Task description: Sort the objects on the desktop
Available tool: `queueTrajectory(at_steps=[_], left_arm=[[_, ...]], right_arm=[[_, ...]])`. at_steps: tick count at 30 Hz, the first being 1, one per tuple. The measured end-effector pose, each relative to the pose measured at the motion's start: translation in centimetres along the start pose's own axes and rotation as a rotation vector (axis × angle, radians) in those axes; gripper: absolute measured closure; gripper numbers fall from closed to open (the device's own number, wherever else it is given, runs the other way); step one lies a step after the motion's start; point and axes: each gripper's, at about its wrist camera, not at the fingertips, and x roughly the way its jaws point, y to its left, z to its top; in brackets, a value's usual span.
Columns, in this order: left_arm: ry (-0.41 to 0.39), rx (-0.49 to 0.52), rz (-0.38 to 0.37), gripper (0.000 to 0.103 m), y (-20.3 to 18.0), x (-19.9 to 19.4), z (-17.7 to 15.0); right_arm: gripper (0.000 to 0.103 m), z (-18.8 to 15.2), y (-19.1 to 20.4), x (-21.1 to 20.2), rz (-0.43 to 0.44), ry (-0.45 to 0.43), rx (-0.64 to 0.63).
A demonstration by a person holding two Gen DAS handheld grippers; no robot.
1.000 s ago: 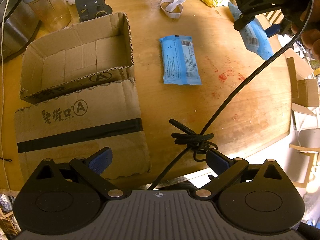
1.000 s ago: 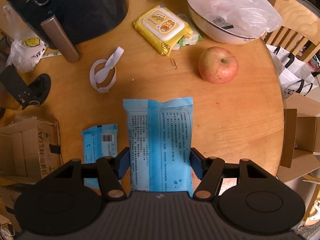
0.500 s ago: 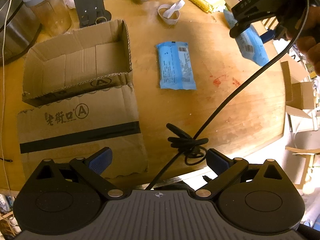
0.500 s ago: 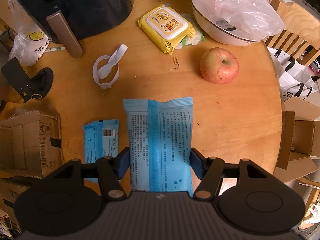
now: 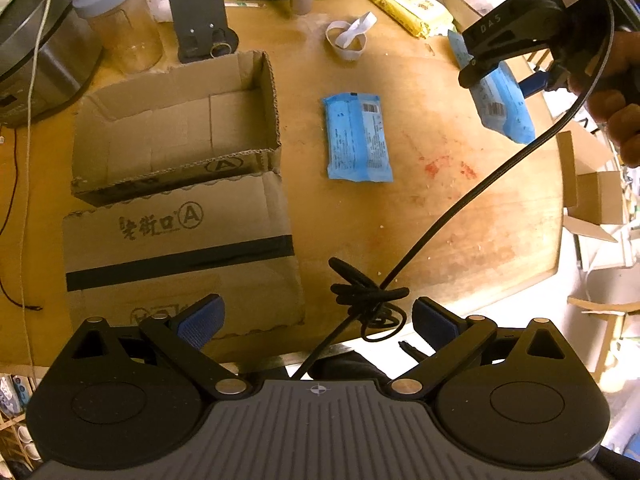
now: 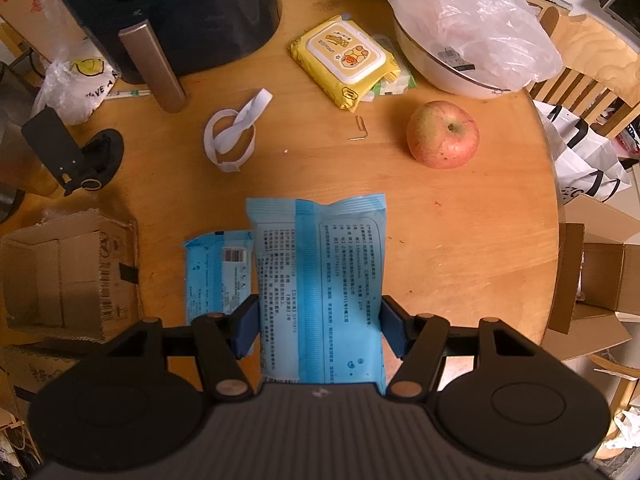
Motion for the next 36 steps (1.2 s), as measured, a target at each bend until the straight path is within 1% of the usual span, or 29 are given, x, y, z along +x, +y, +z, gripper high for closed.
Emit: queueTrajectory(at_steps=[10, 18, 28, 36], left_arm=[[-0.018, -0.027, 0.009, 0.0, 1.8, -1.5, -0.1], [-0.049, -0.085, 0.012, 0.0, 4.3, -2.4, -0.1], [-0.087, -0.156, 0.02, 0.0, 6.8, -3.6, 0.4], [-0.095, -0.194, 0.052, 0.0, 8.4, -4.0, 0.4]], right_arm=[[0.04, -0.3, 2.0, -0.8, 0.008, -0.007, -0.014], [0.04, -0.7, 3.3, -1.0, 0.002, -0.004, -0.019], [0.04, -2.1, 4.0, -1.0, -0.005, 0.008, -0.026], [0.04, -2.4, 4.9, -1.3, -0.001, -0.007, -0.038]])
